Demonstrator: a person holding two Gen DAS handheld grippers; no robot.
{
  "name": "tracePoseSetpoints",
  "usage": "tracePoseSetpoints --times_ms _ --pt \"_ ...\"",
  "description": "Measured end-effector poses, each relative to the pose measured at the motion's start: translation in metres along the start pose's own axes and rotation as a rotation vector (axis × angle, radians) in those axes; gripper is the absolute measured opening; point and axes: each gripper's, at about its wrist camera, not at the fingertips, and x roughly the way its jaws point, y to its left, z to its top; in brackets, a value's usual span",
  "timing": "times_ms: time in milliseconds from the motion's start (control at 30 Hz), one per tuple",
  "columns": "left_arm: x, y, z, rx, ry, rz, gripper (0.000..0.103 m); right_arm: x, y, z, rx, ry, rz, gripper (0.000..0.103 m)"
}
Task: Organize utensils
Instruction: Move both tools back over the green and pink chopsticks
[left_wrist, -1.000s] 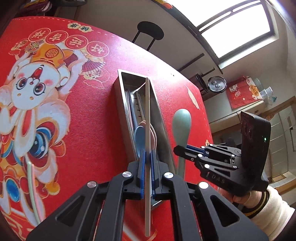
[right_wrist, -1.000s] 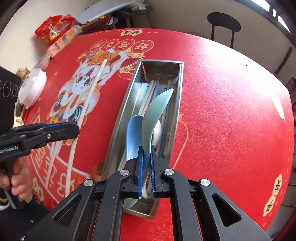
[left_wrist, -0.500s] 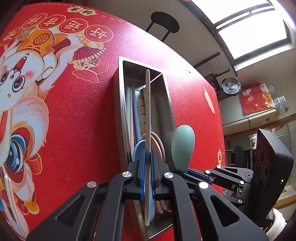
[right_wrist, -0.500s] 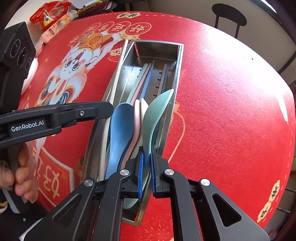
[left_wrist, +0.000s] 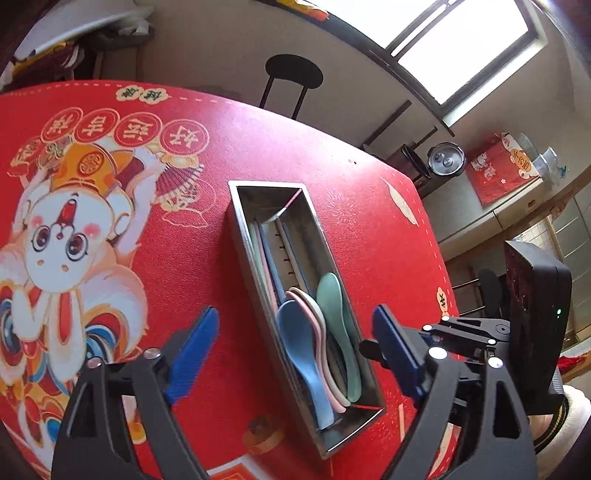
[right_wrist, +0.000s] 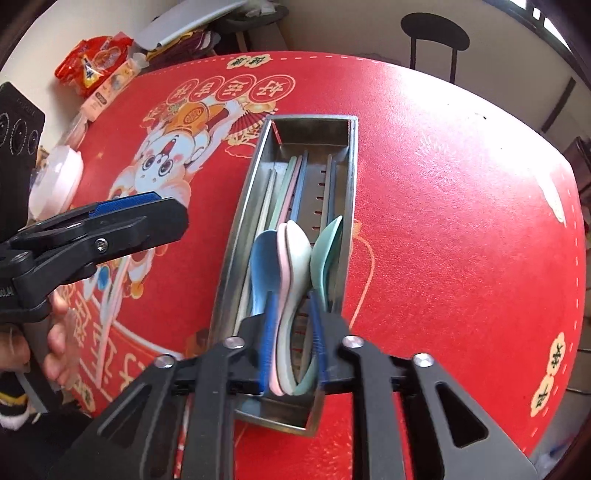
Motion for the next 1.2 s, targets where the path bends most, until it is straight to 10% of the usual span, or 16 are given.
tracePoseSetpoints --times_ms 67,533,1200 --pt "-0.013 0.007 -0.005 0.026 -0.013 0.045 0.097 -0.010 0.007 -0.005 0.016 -0.058 0.008 0.069" --pt "-0.081 0.118 -0.096 0.030 0.045 0.353 0.097 0.009 0.081 -0.044 0.133 -0.086 0.076 0.071" --pt "-0.130 0.210 -0.157 -0.088 0.016 0.458 0.097 0.098 0.211 -0.048 -0.099 0.116 0.055 0.071"
